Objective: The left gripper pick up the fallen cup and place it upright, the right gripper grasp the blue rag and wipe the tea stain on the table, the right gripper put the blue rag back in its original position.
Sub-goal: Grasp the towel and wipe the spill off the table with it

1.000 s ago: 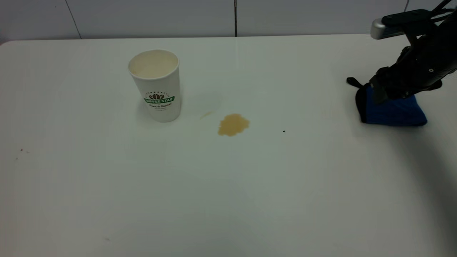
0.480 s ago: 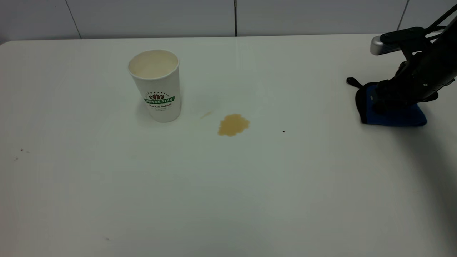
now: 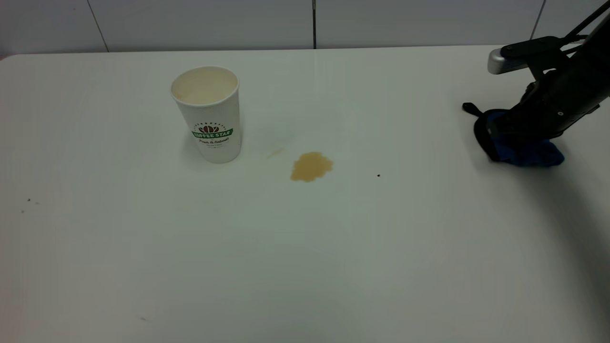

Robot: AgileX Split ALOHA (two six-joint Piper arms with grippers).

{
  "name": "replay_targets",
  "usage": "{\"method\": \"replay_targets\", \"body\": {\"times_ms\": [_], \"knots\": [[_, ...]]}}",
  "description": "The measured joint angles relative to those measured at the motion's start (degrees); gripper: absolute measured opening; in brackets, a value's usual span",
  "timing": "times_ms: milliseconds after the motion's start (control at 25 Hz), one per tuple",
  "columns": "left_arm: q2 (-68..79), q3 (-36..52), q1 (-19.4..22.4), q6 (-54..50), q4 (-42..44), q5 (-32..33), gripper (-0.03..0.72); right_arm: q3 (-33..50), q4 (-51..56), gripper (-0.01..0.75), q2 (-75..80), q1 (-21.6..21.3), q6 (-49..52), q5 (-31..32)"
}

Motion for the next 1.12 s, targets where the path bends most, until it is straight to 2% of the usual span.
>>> {"method": "replay_targets", "body": {"times_ms": [320,600,1000,1120], "knots": [[0.0,0.0,0.0,0.0,0.0,0.0,0.429,-10.48,0.01,0.036,4.19,11.84,0.0,5.75],[0.0,0.0,0.0,0.0,0.0,0.0,0.429,-19.69,0.2,0.036,8.32,19.87,0.0,11.4],[0.0,0.0,0.0,0.0,0.0,0.0,0.429,-20.52,0.14,0.036,8.56,28.43,0.0,19.48],[0.0,0.0,0.0,0.0,0.0,0.0,0.429,-20.63,-1.76,0.036,8.56,30.09,0.0,24.24]]}}
